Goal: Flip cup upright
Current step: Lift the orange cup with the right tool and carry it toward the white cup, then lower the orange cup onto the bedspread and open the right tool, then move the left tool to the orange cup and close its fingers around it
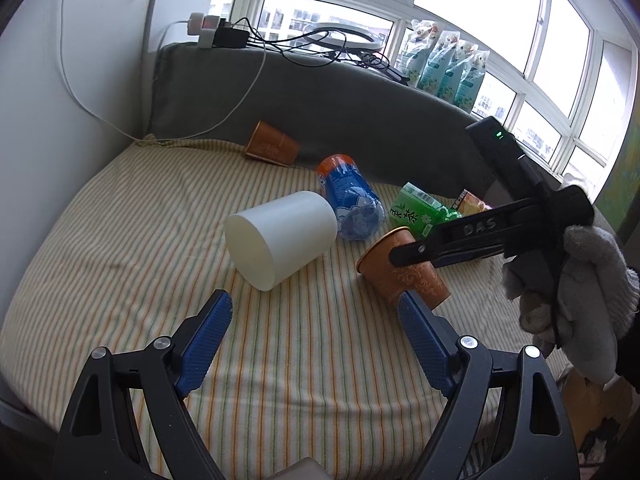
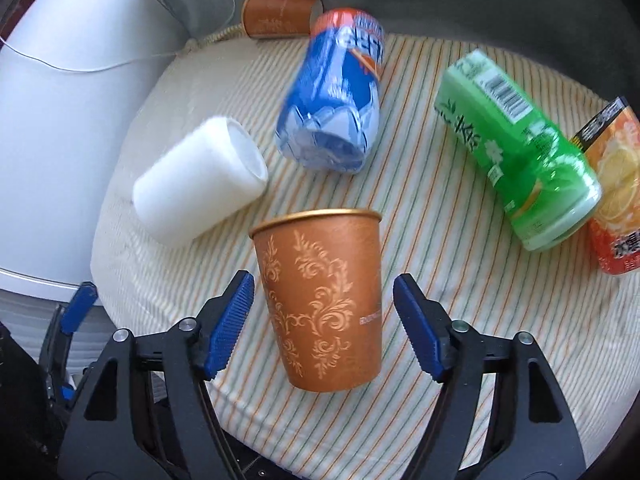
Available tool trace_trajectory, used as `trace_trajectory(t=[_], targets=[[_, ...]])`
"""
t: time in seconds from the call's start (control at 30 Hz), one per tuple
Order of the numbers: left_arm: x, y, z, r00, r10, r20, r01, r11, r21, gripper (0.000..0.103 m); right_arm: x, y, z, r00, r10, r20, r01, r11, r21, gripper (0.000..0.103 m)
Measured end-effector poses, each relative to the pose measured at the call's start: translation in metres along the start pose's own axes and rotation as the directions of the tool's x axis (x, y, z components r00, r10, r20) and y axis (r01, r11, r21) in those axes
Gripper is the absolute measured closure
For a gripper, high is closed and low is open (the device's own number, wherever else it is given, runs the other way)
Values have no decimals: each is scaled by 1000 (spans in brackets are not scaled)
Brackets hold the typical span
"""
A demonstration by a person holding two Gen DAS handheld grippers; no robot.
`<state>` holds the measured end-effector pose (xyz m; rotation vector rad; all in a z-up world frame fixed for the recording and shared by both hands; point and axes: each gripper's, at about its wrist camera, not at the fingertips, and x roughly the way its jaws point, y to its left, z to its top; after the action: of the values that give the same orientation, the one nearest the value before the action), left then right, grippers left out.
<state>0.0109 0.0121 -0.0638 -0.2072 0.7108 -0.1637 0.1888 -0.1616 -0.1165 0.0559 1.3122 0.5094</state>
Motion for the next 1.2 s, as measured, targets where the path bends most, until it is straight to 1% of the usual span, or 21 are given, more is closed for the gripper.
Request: trace_trajectory(t=[0.13, 0.3, 0.37, 0.43, 0.57, 0.67, 0.73, 0.83, 1.0, 1.07, 1.13, 1.2], targets=[[4, 1, 5, 999, -43, -22, 42, 999, -33, 18, -33, 5, -2, 996, 5, 84, -4, 1000, -17, 28], [14, -4, 14, 990, -128, -63, 123, 989, -84, 18, -74, 5, -11, 982, 1, 187, 4, 1000, -26, 28], [23, -7, 19, 980, -176, -90, 164, 979, -123, 18, -90, 2, -20, 975, -6, 224, 11, 1000, -21, 28], [33, -10, 22, 974, -200, -109, 183, 972, -151, 18, -101, -1, -29, 966, -20, 259, 24, 1000, -15, 28], [57, -18, 27, 950, -266, -164, 224, 945, -238, 18, -121, -13, -57, 947, -40, 320, 42, 999, 0, 28], [71, -25, 28, 940, -285, -189, 227, 934, -277, 18, -132, -24, -81, 931, -77, 357, 80, 997, 7, 28], [78, -27, 30, 934, -297, -201, 226, 923, -313, 18, -135, -34, -95, 928, -75, 364, 69, 997, 28, 28], [86, -29, 31, 933, -296, -207, 212, 912, -350, 18, -139, -47, -117, 922, -75, 379, 60, 997, 51, 28], [100, -27, 32, 924, -300, -236, 188, 897, -401, 18, -145, -63, -152, 899, -111, 424, 83, 993, 84, 28], [104, -27, 31, 924, -296, -241, 180, 895, -409, 18, -148, -68, -164, 890, -123, 439, 88, 991, 98, 28], [108, -30, 31, 929, -278, -244, 164, 901, -402, 18, -150, -70, -174, 880, -150, 451, 113, 988, 108, 28], [113, -32, 31, 927, -276, -253, 159, 902, -401, 18, -151, -72, -182, 868, -181, 462, 143, 983, 116, 28]])
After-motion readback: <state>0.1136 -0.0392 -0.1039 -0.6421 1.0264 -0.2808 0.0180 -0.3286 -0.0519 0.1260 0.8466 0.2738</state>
